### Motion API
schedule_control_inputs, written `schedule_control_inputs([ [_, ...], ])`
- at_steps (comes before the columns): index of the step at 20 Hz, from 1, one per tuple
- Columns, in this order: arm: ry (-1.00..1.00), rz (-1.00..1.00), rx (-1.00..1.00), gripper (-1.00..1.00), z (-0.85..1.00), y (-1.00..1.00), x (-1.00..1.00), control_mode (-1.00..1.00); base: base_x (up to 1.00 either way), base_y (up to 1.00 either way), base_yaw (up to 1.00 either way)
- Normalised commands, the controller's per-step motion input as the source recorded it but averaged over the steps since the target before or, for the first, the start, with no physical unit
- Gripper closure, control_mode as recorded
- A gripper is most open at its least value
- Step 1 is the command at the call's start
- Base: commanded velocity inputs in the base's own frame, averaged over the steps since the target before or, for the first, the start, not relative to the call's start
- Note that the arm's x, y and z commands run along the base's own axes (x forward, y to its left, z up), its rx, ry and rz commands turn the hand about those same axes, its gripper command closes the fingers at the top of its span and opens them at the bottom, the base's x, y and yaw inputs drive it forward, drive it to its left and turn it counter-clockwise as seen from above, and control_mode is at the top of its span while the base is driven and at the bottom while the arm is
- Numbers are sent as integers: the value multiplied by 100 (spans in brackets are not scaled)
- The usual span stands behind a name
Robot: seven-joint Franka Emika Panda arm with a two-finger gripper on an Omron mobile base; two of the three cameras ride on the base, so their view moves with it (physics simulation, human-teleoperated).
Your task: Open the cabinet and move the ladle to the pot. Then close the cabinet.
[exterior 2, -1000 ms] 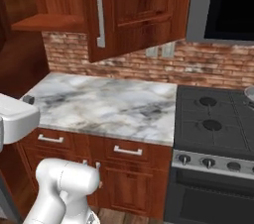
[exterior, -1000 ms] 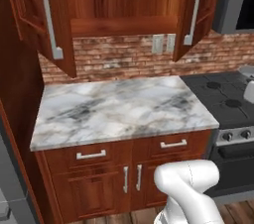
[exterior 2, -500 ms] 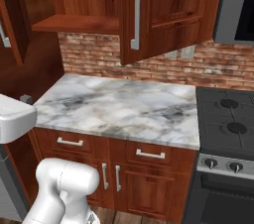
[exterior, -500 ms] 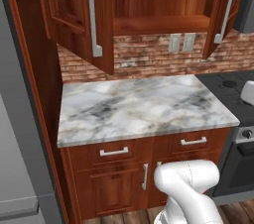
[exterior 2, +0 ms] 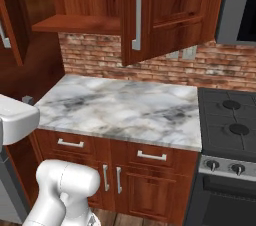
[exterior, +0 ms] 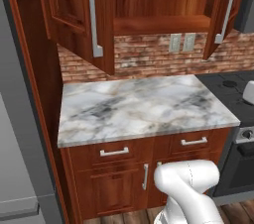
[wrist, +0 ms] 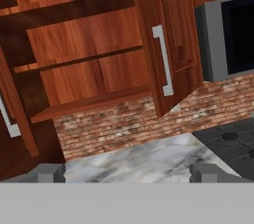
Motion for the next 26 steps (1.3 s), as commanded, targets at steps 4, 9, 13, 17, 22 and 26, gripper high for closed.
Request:
schedule_control_inputs([
  [4, 0, 0, 0, -100, 0, 0, 0, 100, 14, 32, 0],
  [9, 0, 0, 0, -100, 0, 0, 0, 100, 37, 29, 0],
  [13, 0, 0, 0, -100, 0, 0, 0, 100, 45, 21, 0],
  [17, 0, 0, 0, -100, 0, 0, 0, 100, 44, 6, 0],
  [22, 0, 0, 0, -100, 0, 0, 0, 100, 39, 12, 0],
  [26, 0, 0, 0, -100, 0, 0, 0, 100, 29, 16, 0],
])
